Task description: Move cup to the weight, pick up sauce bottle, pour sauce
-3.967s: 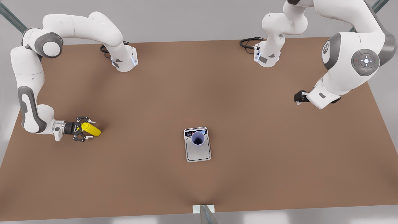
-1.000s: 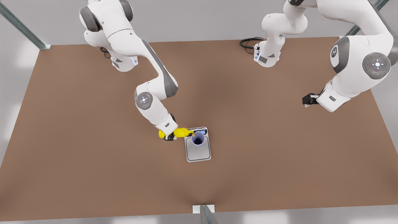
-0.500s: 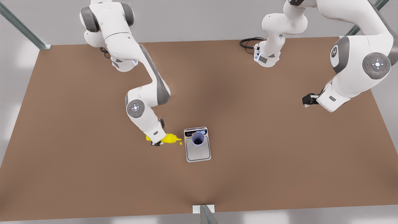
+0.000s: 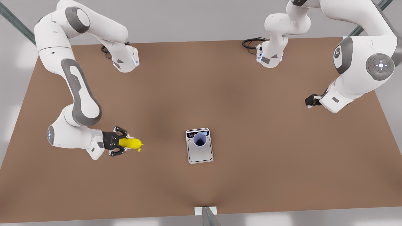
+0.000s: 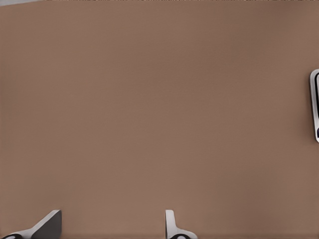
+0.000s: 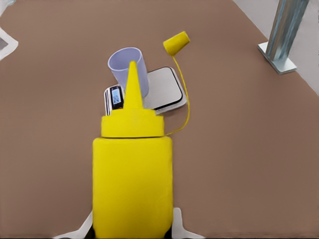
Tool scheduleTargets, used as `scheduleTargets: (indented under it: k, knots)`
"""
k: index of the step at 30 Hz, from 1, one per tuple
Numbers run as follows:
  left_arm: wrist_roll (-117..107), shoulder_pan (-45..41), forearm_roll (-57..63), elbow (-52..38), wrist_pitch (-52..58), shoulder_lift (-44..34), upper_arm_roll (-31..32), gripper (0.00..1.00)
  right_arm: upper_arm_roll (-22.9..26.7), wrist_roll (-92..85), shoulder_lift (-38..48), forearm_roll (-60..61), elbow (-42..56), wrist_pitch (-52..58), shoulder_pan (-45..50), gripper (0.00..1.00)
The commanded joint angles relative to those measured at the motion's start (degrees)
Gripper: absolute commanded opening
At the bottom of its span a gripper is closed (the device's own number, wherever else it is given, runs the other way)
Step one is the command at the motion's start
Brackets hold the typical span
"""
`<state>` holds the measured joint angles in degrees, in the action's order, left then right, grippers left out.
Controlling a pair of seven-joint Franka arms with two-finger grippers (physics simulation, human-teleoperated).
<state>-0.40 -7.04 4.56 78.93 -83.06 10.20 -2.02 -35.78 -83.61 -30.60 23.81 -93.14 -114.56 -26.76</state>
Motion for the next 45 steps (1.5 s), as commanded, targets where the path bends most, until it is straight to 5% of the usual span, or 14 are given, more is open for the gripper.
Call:
scheduleTargets:
  k: [1, 11, 29, 45]
  knots:
    - [0.0, -0.1, 0.0, 0.0, 0.0, 0.0, 0.0, 1.0, -1.2, -0.9, -0.8, 0.4, 0.0, -0.1, -1.4, 0.53]
    - [0.0, -0.1, 0.0, 0.0, 0.0, 0.0, 0.1, 1.0, -2.1, -16.2, -9.1, 12.0, -5.8, 4.3, -12.2, 0.53]
    - [0.0, -0.3, 0.1, 0.0, -0.6, 0.0, 0.2, 1.0, -2.4, -53.8, -20.9, 27.9, -7.7, 6.7, -13.8, 0.53]
    - [-0.1, -0.3, 0.1, 0.0, -0.5, 0.0, 0.2, 1.0, -2.5, -56.0, -28.7, 29.1, -7.8, 6.0, -13.4, 0.53]
